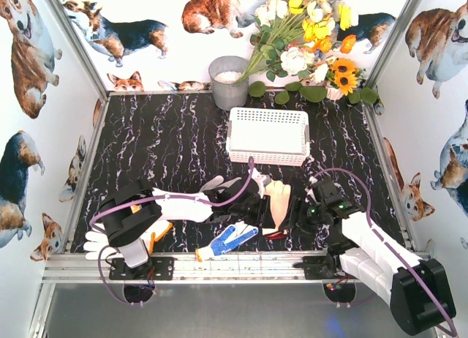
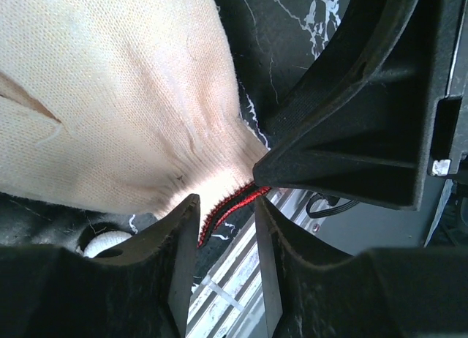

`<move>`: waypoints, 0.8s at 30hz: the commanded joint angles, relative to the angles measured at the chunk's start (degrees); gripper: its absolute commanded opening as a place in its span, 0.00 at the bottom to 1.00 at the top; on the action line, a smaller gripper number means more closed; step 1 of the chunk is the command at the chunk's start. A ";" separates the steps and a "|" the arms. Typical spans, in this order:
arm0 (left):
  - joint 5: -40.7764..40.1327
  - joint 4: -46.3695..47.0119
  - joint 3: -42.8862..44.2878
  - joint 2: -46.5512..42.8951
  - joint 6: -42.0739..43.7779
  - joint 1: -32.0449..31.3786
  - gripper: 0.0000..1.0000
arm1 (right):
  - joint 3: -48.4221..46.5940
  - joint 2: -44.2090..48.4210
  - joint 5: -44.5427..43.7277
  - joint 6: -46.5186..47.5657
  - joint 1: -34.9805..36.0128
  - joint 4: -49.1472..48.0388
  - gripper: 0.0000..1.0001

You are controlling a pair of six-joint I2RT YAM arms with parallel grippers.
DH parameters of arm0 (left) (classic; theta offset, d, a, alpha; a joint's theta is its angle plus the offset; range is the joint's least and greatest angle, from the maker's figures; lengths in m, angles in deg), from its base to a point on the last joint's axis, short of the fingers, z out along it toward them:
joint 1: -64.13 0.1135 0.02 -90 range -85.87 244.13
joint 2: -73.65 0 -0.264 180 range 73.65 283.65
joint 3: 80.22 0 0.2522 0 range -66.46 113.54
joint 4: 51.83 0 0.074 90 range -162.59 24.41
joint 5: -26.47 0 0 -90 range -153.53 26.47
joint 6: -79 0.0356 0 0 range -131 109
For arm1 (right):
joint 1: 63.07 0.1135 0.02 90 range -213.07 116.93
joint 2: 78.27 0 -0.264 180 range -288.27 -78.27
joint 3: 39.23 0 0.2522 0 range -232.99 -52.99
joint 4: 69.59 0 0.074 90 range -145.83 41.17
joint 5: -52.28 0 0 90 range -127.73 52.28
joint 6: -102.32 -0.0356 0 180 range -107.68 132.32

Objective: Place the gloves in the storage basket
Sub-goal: Pick up the glove from the center of the board.

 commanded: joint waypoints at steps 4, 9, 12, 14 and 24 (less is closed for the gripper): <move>0.81 2.68 0.18 2.36 -0.36 -0.27 0.29 | 1.60 -1.78 -0.19 -1.42 0.59 -6.34 0.53; 1.05 3.25 -0.29 3.51 -0.78 -0.28 0.27 | 2.01 -3.19 -0.31 -1.52 0.68 -7.38 0.49; 0.76 2.97 -0.41 3.79 -1.20 -0.27 0.27 | 2.21 -3.83 0.40 -1.72 0.76 -7.96 0.48; 0.27 2.15 0.05 4.15 -1.24 -0.27 0.27 | 2.16 -4.09 1.02 -1.88 0.77 -8.11 0.48; -0.67 1.85 -0.41 4.05 -1.76 -0.27 0.27 | 2.31 -4.43 2.78 -3.49 0.94 -9.15 0.42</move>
